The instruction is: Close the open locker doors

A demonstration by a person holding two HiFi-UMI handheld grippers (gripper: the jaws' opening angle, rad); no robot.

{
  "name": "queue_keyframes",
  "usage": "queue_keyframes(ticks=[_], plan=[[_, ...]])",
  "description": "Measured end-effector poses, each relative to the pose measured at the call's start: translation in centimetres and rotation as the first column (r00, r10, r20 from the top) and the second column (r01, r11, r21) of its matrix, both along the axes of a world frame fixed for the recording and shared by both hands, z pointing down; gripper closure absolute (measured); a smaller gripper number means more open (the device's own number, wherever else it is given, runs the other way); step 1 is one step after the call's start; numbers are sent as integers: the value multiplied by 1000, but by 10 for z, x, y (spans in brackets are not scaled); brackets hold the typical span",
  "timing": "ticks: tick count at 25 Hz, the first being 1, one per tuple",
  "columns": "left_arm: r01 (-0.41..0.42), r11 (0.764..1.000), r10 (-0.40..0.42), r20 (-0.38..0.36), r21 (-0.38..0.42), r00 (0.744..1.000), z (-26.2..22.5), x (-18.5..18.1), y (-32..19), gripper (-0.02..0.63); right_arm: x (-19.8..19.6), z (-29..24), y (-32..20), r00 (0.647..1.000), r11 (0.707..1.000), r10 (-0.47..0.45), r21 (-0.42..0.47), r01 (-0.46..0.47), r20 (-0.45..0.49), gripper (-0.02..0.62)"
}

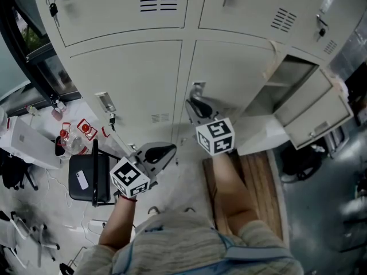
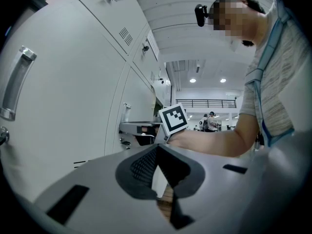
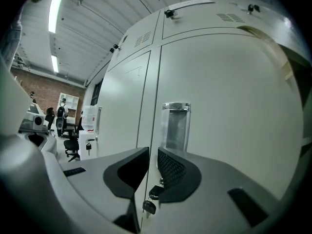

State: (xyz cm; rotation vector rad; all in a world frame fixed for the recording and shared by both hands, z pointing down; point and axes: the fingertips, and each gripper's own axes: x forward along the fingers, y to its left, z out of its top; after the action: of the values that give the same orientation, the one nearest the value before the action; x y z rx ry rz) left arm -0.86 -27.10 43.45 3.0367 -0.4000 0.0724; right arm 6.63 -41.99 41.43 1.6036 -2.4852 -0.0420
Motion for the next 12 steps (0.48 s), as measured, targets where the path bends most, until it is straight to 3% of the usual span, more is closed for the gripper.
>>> queue_keyframes(ticks=[12], plan=[[-36,999,36,-2,7,999,-1,13,3,603,2,-2,5,1000,1000,-3,-15,3,-12,535]])
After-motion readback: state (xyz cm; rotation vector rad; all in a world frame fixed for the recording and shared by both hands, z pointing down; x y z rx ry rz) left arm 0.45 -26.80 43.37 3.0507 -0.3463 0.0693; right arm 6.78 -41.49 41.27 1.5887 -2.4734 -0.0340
